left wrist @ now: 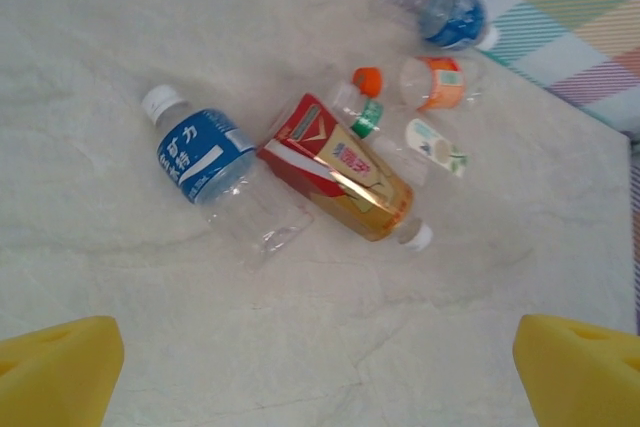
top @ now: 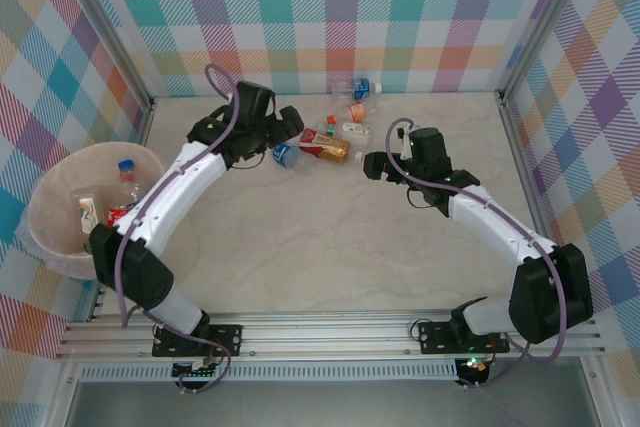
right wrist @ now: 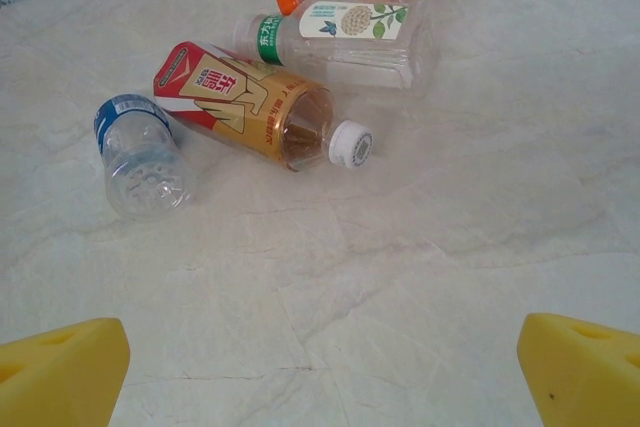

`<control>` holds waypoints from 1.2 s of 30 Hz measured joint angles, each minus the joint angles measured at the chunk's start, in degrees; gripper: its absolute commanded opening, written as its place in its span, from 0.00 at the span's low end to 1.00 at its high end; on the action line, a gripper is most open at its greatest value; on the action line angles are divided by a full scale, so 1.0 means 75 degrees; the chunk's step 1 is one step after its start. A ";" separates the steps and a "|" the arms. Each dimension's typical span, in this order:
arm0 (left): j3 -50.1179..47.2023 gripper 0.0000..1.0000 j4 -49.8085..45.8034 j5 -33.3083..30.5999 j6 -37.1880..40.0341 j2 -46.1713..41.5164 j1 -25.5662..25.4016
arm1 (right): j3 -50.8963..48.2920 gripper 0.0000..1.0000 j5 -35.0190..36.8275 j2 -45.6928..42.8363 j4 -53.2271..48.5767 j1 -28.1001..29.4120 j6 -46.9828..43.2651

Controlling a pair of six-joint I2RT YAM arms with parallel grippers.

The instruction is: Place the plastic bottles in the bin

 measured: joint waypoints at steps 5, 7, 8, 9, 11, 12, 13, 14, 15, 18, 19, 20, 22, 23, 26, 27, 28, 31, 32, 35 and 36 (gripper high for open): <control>-0.0015 1.00 0.0501 -0.0178 -0.0787 0.1180 0.0000 | -0.0003 1.00 -0.0038 -0.0329 -0.0175 0.0000 0.0356; -0.0015 1.00 0.0644 -0.0239 -0.1081 0.1588 0.0009 | -0.0026 1.00 -0.0079 -0.0501 -0.0259 0.0000 0.0455; -0.0017 1.00 0.0723 -0.0254 -0.1227 0.1769 0.0017 | -0.0050 1.00 -0.0096 -0.0595 -0.0300 0.0000 0.0507; -0.0017 1.00 0.0801 -0.0265 -0.1393 0.1953 0.0023 | -0.0073 1.00 -0.0108 -0.0691 -0.0335 0.0000 0.0554; -0.0017 1.00 0.0935 -0.0271 -0.1647 0.2253 0.0035 | -0.0181 1.00 -0.0119 -0.0909 -0.0376 0.0000 0.0600; -0.0017 1.00 0.0994 -0.0309 -0.1781 0.2404 0.0052 | -0.0254 1.00 -0.0117 -0.1026 -0.0405 0.0000 0.0615; -0.0017 1.00 0.1040 -0.0361 -0.1883 0.2535 0.0073 | -0.0318 1.00 -0.0114 -0.1122 -0.0434 0.0000 0.0638; -0.0015 1.00 0.1087 -0.0428 -0.1993 0.2652 0.0082 | -0.0364 1.00 -0.0111 -0.1189 -0.0458 0.0000 0.0659; -0.0015 1.00 0.1116 -0.0510 -0.2095 0.2763 0.0108 | -0.0414 1.00 -0.0105 -0.1250 -0.0466 0.0000 0.0673; -0.0012 1.00 0.1134 -0.0679 -0.2378 0.3022 0.0178 | -0.0440 1.00 -0.0055 -0.1341 -0.0597 0.0000 0.0726; 0.0012 1.00 0.1131 -0.0734 -0.2439 0.3112 0.0210 | -0.0440 1.00 -0.0050 -0.1352 -0.0629 0.0000 0.0726; 0.0061 1.00 0.1125 -0.0764 -0.2495 0.3206 0.0233 | -0.0440 1.00 -0.0029 -0.1361 -0.0656 0.0000 0.0729; 0.0227 0.99 0.1131 -0.0848 -0.2594 0.3474 0.0274 | -0.0446 1.00 0.0003 -0.1396 -0.0720 0.0000 0.0746; 0.0280 0.98 0.1139 -0.0871 -0.2611 0.3579 0.0274 | -0.0449 1.00 0.0009 -0.1422 -0.0746 0.0000 0.0752; 0.0344 0.95 0.1262 -0.0901 -0.2643 0.3876 0.0289 | -0.0472 1.00 0.0032 -0.1518 -0.0839 0.0000 0.0761; 0.0344 0.94 0.1309 -0.0906 -0.2634 0.3958 0.0289 | -0.0493 1.00 0.0035 -0.1562 -0.0868 0.0000 0.0775; 0.0344 0.92 0.1338 -0.0906 -0.2617 0.4036 0.0289 | -0.0510 1.00 0.0061 -0.1603 -0.0898 0.0000 0.0778; 0.0344 0.89 0.1483 -0.0915 -0.2544 0.4211 0.0289 | -0.0527 1.00 0.0119 -0.1687 -0.0950 0.0000 0.0778; 0.0344 0.88 0.1513 -0.0924 -0.2524 0.4261 0.0289 | -0.0527 1.00 0.0134 -0.1711 -0.0968 0.0000 0.0778; 0.0338 0.84 0.1582 -0.0930 -0.2416 0.4339 0.0289 | -0.0527 1.00 0.0198 -0.1754 -0.1043 0.0000 0.0778; 0.0326 0.82 0.1626 -0.0933 -0.2381 0.4342 0.0289 | -0.0536 1.00 0.0210 -0.1766 -0.1049 0.0000 0.0781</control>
